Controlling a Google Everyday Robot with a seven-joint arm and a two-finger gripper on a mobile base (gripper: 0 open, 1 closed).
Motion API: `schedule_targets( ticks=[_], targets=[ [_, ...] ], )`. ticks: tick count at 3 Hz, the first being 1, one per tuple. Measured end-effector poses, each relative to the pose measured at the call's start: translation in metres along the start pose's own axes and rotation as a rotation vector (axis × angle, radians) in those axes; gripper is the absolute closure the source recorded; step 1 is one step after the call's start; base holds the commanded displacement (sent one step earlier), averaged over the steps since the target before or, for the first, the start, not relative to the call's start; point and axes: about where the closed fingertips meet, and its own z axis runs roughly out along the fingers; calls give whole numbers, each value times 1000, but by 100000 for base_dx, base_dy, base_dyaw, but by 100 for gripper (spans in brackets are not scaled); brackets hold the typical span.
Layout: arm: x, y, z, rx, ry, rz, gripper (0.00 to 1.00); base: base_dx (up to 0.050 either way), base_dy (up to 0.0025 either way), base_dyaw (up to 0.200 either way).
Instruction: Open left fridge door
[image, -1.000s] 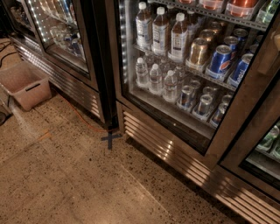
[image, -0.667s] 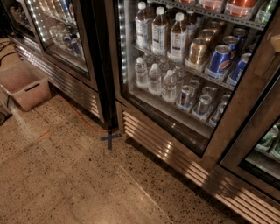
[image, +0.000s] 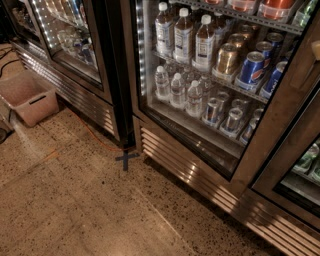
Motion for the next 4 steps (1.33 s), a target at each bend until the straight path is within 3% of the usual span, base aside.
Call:
schedule_targets(
  ticks=[1, 2, 4],
  targets=[
    [0, 0, 0, 0, 0, 0, 100, 0, 0, 0],
    [-7, 9, 1, -59, -37, -33, 100, 0, 0, 0],
    [-8, 14, 0, -68, -50, -51, 100, 0, 0, 0]
  ],
)
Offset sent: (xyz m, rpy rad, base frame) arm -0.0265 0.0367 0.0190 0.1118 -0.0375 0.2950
